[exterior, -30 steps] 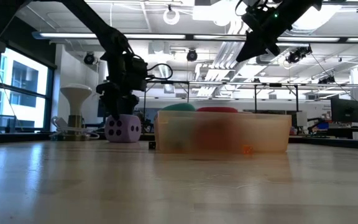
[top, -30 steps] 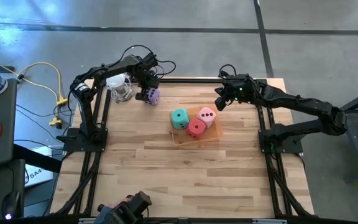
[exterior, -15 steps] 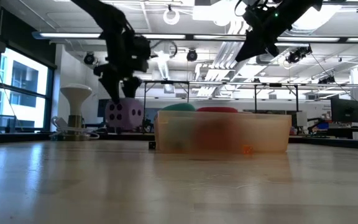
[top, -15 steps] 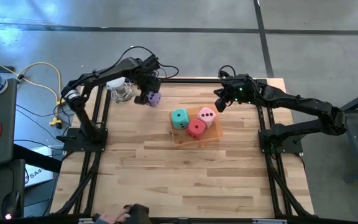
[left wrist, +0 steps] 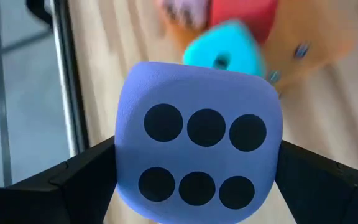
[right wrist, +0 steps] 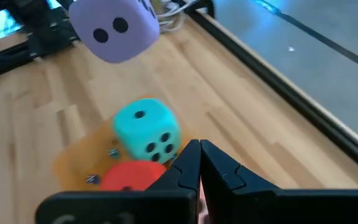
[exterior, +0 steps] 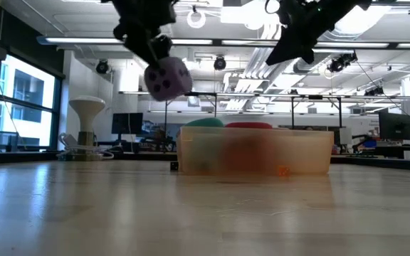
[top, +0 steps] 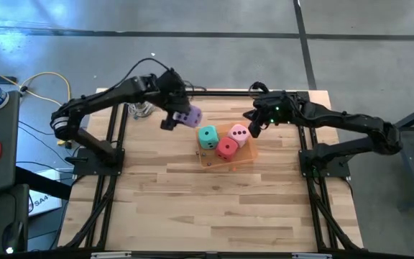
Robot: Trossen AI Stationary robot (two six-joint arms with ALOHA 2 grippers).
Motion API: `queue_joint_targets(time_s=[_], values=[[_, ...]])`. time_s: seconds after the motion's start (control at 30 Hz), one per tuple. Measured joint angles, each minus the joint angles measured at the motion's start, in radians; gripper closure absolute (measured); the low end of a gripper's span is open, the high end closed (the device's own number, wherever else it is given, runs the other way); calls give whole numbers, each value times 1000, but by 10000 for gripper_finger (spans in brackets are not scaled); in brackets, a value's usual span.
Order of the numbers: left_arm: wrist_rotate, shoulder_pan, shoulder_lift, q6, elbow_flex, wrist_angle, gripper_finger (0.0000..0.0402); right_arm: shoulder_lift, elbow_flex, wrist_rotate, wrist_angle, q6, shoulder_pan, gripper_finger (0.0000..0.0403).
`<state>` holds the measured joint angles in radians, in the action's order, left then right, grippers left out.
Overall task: Pick & Place Dice
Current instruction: Put the large purple dice into the orange bin
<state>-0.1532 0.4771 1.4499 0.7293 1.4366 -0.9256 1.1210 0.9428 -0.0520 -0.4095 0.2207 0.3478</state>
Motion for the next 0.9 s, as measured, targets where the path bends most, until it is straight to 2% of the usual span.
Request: queue_joint_targets(time_s=[0.3,0.47,0.63,0.9], values=[[12,-230,21,-155,1,121,33,0,0,-6,2,47,-159,401],[26,-330,19,-185,1,202,33,0,0,-78,-1,71,-260,401],[10,-384,60,-238,1,225,33,0,0,-142,-3,71,-345,401],[27,-384,168,-346,0,260,32,0,0,-209,-13,79,-426,401]])
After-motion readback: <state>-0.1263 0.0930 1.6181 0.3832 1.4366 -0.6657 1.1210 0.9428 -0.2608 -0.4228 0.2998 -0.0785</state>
